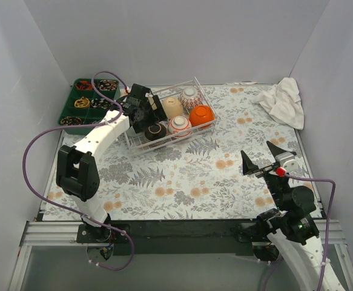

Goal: Unload the bowls from the dish rack

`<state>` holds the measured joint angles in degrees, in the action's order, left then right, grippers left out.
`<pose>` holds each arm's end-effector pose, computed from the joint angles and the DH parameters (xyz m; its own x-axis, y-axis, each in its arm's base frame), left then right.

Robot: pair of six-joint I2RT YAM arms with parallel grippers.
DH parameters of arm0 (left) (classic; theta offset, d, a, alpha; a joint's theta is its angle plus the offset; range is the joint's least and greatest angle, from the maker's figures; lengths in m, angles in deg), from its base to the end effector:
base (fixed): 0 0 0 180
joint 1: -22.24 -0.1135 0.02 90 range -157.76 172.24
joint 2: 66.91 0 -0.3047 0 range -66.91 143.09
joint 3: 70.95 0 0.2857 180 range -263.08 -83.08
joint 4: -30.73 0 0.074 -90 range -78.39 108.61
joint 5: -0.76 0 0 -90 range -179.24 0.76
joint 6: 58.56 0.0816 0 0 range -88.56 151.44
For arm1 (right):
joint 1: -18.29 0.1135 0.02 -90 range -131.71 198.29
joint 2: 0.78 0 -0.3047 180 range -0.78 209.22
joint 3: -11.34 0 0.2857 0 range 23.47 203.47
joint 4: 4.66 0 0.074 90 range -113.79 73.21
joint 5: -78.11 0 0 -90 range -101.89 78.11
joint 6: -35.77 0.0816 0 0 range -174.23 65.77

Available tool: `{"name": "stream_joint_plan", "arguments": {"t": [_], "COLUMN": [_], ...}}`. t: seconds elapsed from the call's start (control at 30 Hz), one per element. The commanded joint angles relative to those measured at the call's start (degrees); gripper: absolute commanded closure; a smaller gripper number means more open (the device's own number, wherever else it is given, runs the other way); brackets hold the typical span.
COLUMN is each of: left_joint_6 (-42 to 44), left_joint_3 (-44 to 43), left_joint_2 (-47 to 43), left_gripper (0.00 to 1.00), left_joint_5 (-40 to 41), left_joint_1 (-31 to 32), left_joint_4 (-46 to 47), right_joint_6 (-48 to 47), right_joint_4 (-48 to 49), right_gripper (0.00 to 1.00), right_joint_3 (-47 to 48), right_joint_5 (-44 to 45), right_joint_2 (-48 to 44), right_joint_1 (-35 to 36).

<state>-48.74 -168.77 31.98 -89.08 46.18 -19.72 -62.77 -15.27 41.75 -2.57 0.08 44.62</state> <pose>0.4110 -0.1822 0.2874 -0.5203 -0.8471 -0.1083 -0.6361 0.4690 -0.6128 0.1045 0.0370 0.3091 0.3323 0.0009 -0.9432 -0.2539 0.9632 -0.0885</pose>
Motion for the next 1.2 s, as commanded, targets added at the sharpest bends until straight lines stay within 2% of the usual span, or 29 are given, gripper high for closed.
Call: {"name": "stream_joint_plan", "arguments": {"t": [0.0, 0.13, 0.3, 0.53, 0.87, 1.17], "left_joint_6": [4.15, 10.81, 18.38, 26.38, 28.33, 28.24], "left_joint_3": [-3.25, -1.77, 2.89, 12.29, 23.19, 28.65], "left_joint_2": [-4.06, -5.20, -9.06, -14.07, -18.47, -23.48], "left_gripper": [0.04, 0.02, 0.02, 0.02, 0.02, 0.02], "left_joint_5": [7.47, 10.03, 10.65, 8.28, 6.17, 7.74], "left_joint_1": [-0.04, -0.13, -0.04, -0.04, -0.13, -0.13], "left_joint_4": [-5.08, -5.18, 0.08, 8.79, 22.23, 25.40], "right_joint_6": [3.25, 7.73, 10.12, 12.93, 14.33, 17.94], "right_joint_4": [-5.02, -9.95, -11.10, -10.22, -10.48, -10.13], "right_gripper": [0.01, 0.01, 0.01, 0.01, 0.01, 0.02], "right_joint_3": [11.04, 17.92, 23.72, 34.09, 54.39, 62.84], "right_joint_5": [-8.25, -13.01, -16.44, -14.78, -16.88, -20.48], "right_joint_2": [10.86, 22.76, 34.70, 52.90, 83.83, 99.22], "right_joint_1": [0.22, 0.22, 0.22, 0.22, 0.22, 0.57]}}
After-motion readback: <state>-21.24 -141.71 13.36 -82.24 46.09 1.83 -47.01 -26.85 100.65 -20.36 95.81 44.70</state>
